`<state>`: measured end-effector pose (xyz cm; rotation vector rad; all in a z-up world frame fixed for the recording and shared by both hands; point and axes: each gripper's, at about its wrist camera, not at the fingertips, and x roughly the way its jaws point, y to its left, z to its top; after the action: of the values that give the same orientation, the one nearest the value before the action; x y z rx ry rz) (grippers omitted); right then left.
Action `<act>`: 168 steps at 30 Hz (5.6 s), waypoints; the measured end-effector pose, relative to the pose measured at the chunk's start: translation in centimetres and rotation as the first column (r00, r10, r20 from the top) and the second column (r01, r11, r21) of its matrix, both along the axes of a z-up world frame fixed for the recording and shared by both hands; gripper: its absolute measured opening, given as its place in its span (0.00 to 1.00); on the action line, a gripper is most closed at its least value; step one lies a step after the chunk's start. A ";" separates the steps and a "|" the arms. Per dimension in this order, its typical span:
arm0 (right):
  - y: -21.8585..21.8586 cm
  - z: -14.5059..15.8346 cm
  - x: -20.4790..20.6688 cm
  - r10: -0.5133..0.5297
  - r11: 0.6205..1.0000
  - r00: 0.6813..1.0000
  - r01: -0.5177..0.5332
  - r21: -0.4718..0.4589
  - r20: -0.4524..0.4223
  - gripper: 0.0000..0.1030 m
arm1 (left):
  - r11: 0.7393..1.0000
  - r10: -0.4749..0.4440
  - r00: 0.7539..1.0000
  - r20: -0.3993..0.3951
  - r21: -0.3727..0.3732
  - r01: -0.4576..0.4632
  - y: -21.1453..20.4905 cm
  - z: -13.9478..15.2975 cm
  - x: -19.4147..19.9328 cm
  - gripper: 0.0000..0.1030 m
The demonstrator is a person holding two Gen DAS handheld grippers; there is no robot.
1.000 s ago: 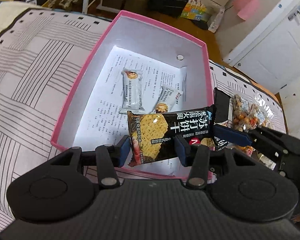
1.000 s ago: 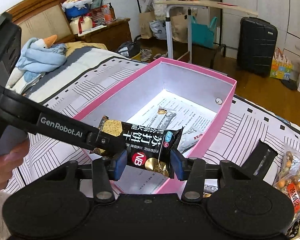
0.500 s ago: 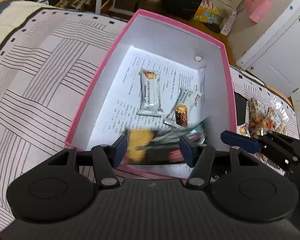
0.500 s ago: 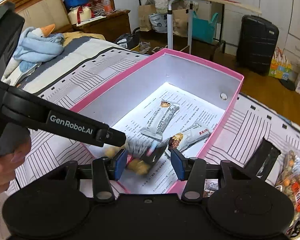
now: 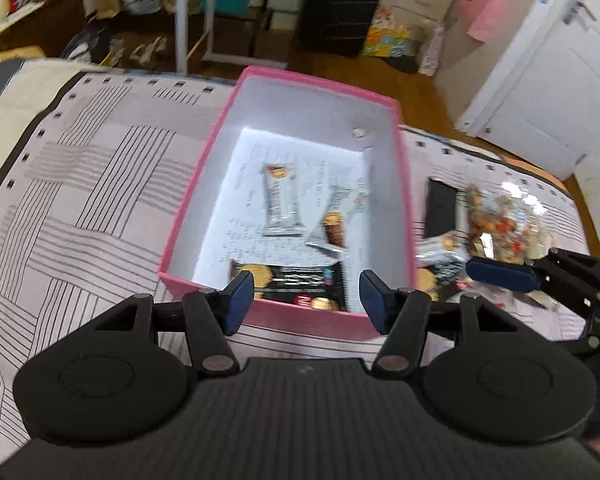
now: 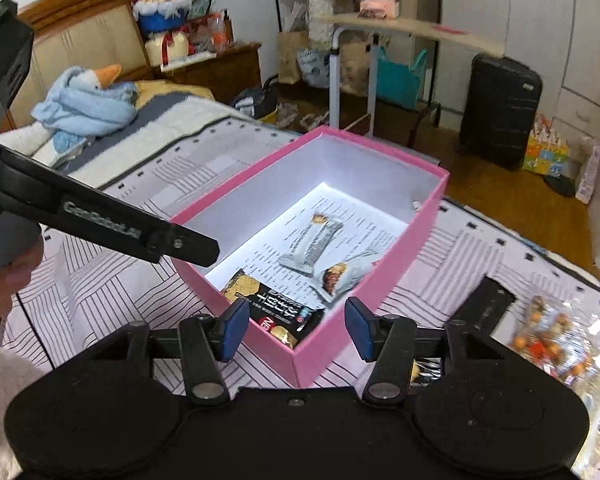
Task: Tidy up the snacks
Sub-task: 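Grasp a white bar with the left gripper while the right grasps another, then carry both white bars over the pink box and open both grippers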
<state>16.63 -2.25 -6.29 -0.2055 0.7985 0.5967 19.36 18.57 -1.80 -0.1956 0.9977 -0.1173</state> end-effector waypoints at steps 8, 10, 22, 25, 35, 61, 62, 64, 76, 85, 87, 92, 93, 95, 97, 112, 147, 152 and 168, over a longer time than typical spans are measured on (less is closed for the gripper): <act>-8.8 2.8 -3.9 -0.010 0.999 0.997 0.006 0.040 0.079 0.61 | 0.985 -0.170 0.982 0.080 -0.017 0.172 -4.9 3.4 -2.6 0.56; -10.8 2.8 -4.8 -0.017 1.000 0.996 0.015 0.025 0.089 0.62 | 0.978 -0.206 0.975 0.084 -0.023 0.208 -6.3 3.3 -2.9 0.56; -16.1 -4.1 -5.9 -0.034 0.999 0.998 0.034 0.000 0.051 0.63 | 0.895 -0.442 0.897 0.003 0.067 0.441 -16.3 -2.2 -2.1 0.52; -16.4 -5.9 -5.4 -0.011 1.000 0.999 0.011 -0.013 0.045 0.63 | 0.883 -0.461 0.887 0.003 0.101 0.459 -17.4 -3.6 -1.3 0.51; -16.1 -10.7 -1.8 0.114 0.992 0.993 -0.115 -0.053 -0.021 0.63 | 0.783 -0.530 0.843 -0.092 0.329 0.528 -21.1 -7.6 5.5 0.49; -15.7 -13.4 -0.6 0.123 0.981 0.992 -0.125 -0.147 -0.021 0.39 | 0.704 -0.606 0.765 -0.220 0.299 0.644 -24.3 -13.2 13.2 0.38; -15.7 -13.4 -0.8 0.116 0.982 0.993 -0.118 -0.146 -0.021 0.39 | 0.702 -0.602 0.767 -0.221 0.310 0.641 -24.2 -13.2 13.1 0.35; -15.8 -13.5 -1.1 0.096 0.985 0.995 -0.098 -0.143 -0.023 0.39 | 0.687 -0.606 0.766 -0.213 0.346 0.640 -24.2 -13.2 12.7 0.27; -16.2 -12.7 -3.2 -0.024 0.993 0.997 0.016 -0.114 -0.068 0.37 | 0.782 -0.531 0.847 -0.019 0.374 0.498 -22.1 -9.6 8.4 0.20; -16.1 -11.7 -4.5 -0.088 0.991 0.991 0.078 -0.108 -0.098 0.36 | 0.844 -0.490 0.868 0.079 0.292 0.450 -20.0 -5.9 4.5 0.20; -16.0 -11.3 -5.0 -0.104 0.990 0.989 0.092 -0.108 -0.106 0.36 | 0.849 -0.490 0.869 0.074 0.268 0.456 -19.6 -5.4 3.8 0.20; -15.9 -9.6 -6.5 -0.114 0.989 0.987 0.102 -0.109 -0.112 0.36 | 0.852 -0.501 0.863 0.056 0.204 0.482 -18.5 -4.8 1.6 0.20; -15.8 -9.2 -6.7 -0.111 0.989 0.988 0.099 -0.111 -0.108 0.36 | 0.853 -0.502 0.863 0.054 0.196 0.484 -18.3 -4.7 1.1 0.20; -15.6 -8.2 -7.4 -0.103 0.989 0.990 0.092 -0.112 -0.098 0.36 | 0.856 -0.501 0.864 0.056 0.181 0.484 -17.9 -4.4 0.1 0.20; -15.4 -7.2 -7.9 -0.100 0.989 0.991 0.088 -0.122 -0.091 0.36 | 0.860 -0.497 0.866 0.057 0.166 0.483 -17.3 -4.0 -0.9 0.20; -12.3 -1.6 -10.1 -0.077 0.997 0.996 0.076 -0.023 -0.037 0.36 | 0.876 -0.463 0.886 -0.008 0.149 0.459 -12.3 -1.6 -6.0 0.20; 5.9 -7.8 8.3 0.246 0.962 0.969 -0.245 -0.122 -0.004 0.39 | 0.980 0.174 0.981 -0.089 0.109 -0.164 1.1 -8.5 10.1 0.26; 3.7 -6.8 6.3 0.208 0.976 0.976 -0.202 -0.077 0.071 0.59 | 0.981 0.155 0.987 -0.035 0.125 -0.150 0.7 -7.7 8.8 0.45; -12.8 3.4 -4.7 -0.095 0.993 0.972 0.076 0.093 0.216 0.59 | 0.986 -0.104 0.984 0.142 0.141 0.084 -6.3 1.7 2.2 0.84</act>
<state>11.89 -15.03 -2.86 -0.1560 0.5632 0.5144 21.58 12.31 -0.14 -0.0149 0.8625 -0.1483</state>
